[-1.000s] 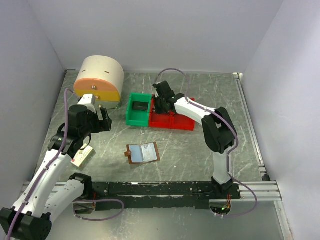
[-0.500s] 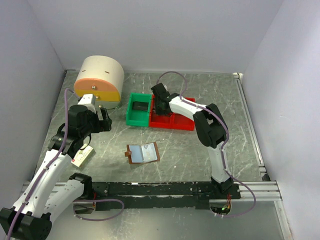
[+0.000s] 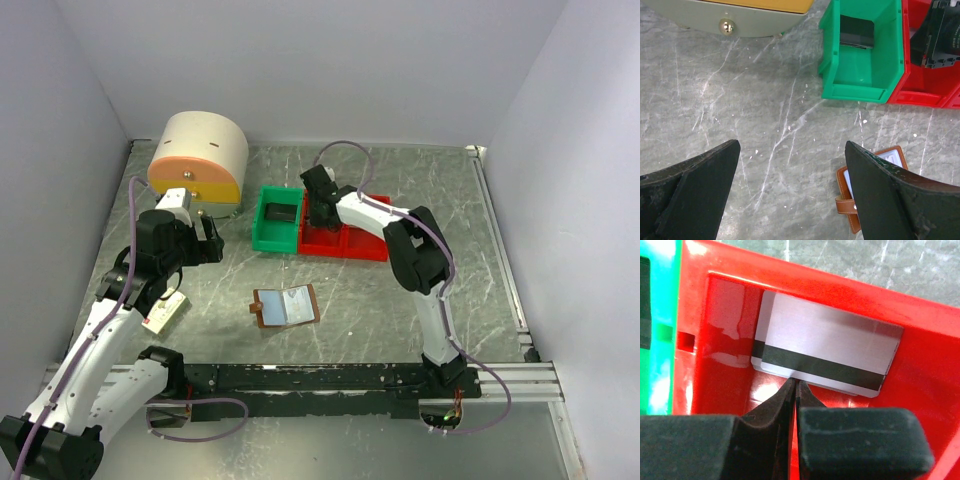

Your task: Take the credit cards out of the card holder

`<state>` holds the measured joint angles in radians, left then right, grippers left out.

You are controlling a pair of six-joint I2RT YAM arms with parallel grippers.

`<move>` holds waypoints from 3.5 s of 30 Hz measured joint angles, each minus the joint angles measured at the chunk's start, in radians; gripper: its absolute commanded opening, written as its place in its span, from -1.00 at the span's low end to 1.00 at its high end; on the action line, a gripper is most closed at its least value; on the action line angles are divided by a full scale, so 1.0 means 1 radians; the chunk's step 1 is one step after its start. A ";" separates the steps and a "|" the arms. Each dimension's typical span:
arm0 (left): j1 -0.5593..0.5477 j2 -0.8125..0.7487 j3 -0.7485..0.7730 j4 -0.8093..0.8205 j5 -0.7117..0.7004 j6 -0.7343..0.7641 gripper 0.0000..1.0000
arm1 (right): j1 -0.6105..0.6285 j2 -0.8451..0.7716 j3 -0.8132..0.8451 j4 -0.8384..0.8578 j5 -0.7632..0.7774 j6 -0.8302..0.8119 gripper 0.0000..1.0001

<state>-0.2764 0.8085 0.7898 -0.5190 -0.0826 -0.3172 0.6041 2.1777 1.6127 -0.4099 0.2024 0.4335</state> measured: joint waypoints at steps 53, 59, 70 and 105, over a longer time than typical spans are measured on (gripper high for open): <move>-0.025 0.019 -0.245 0.043 0.335 -0.327 0.70 | 0.247 -0.770 -0.906 0.460 -0.258 0.265 -0.15; -0.112 0.060 -0.260 0.061 0.327 -0.373 0.72 | 0.247 -0.755 -0.906 0.444 -0.250 0.261 -0.16; -0.183 0.002 -0.322 0.084 0.317 -0.440 0.77 | 0.247 -0.800 -0.922 0.436 -0.238 0.266 -0.16; -0.286 0.259 -0.400 0.270 0.300 -0.461 -0.46 | 0.247 -0.649 -0.898 0.470 -0.369 0.251 -0.26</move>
<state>-0.5629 1.0679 0.3897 -0.2489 0.2176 -0.7784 0.8509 1.5284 0.7147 0.0597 -0.1665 0.6846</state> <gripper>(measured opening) 0.305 0.373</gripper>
